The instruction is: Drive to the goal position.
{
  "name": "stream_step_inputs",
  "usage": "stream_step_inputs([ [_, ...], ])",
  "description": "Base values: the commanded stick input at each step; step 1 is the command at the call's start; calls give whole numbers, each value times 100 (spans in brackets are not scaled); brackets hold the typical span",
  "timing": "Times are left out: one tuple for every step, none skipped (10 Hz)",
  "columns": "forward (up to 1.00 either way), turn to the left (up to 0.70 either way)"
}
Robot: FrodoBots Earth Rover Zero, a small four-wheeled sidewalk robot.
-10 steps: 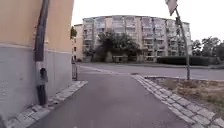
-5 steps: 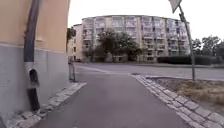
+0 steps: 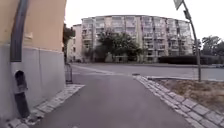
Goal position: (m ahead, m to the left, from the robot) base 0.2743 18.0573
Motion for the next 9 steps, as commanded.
stream_step_inputs([
  [45, 0],
  [45, 0],
  [45, 0],
  [45, 0],
  [45, 0],
  [45, 0],
  [45, 0],
  [45, 0],
  [45, 0],
])
